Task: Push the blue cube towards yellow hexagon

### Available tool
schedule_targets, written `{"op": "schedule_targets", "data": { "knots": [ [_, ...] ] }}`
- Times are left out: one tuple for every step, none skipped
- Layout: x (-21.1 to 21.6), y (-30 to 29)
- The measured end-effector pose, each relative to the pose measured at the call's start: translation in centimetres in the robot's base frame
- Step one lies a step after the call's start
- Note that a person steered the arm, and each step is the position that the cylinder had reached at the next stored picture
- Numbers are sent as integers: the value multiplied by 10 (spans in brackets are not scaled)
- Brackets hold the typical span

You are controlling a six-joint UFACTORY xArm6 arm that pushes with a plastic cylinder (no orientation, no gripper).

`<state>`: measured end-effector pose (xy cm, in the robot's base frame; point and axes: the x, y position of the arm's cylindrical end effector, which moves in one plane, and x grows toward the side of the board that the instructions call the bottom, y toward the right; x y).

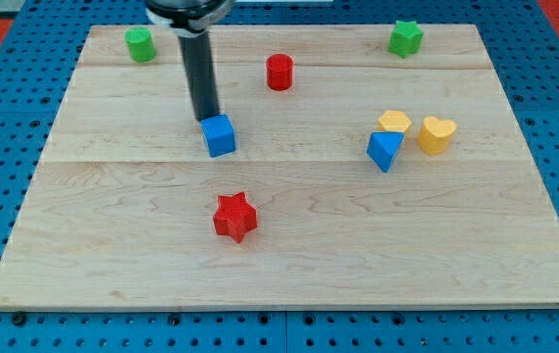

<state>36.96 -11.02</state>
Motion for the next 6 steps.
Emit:
{"op": "schedule_targets", "data": {
  "knots": [
    [-29, -21],
    [-62, -23],
    [-72, -35],
    [-71, -73],
    [-66, -93],
    [-53, -11]
  ]
}}
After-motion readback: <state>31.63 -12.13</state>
